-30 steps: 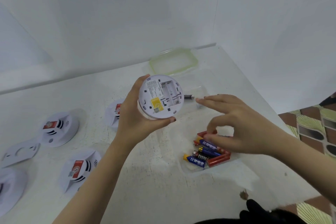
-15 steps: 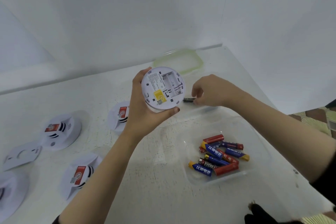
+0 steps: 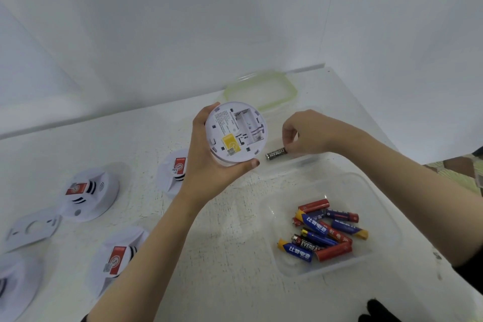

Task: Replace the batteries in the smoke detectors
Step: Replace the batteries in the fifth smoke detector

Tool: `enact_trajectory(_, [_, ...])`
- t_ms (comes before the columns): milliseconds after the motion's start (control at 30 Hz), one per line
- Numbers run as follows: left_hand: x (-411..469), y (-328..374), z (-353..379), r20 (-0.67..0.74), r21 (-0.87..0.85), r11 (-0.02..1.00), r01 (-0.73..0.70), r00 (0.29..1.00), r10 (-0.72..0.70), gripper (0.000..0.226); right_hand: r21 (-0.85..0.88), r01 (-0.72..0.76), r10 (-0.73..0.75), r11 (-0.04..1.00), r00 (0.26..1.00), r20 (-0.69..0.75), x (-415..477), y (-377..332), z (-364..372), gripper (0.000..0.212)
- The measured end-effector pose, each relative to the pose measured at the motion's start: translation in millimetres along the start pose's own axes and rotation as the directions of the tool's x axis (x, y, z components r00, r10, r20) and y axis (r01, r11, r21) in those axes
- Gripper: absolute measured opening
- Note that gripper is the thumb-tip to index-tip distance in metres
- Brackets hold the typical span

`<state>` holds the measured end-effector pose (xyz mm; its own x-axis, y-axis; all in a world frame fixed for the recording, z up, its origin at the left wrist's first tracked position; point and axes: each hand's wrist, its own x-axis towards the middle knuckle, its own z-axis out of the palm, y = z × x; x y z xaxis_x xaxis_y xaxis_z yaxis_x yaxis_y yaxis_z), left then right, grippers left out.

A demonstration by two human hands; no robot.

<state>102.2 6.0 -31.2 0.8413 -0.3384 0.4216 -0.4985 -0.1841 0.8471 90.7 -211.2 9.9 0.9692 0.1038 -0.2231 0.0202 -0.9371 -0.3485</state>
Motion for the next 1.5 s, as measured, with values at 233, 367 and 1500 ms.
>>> enact_trajectory(233, [-2, -1, 0, 0.003, -0.007, 1.0, -0.008, 1.0, 0.008, 0.094, -0.026, 0.067, -0.064, 0.997, 0.992, 0.109, 1, -2, -1, 0.026])
enact_trajectory(367, [-3, 0, -1, 0.008, -0.015, 1.0, -0.006, 1.0, 0.006, 0.093, 0.044, 0.068, -0.072, 0.997, 0.994, 0.088, 1, 1, -2, 0.013])
enact_trajectory(1500, [-16, 32, 9, 0.053, 0.022, 0.982, -0.186, 0.981, 0.185, 0.088, 0.281, 0.546, -0.225, 0.789, 0.683, -0.695, -50, -32, 13, 0.016])
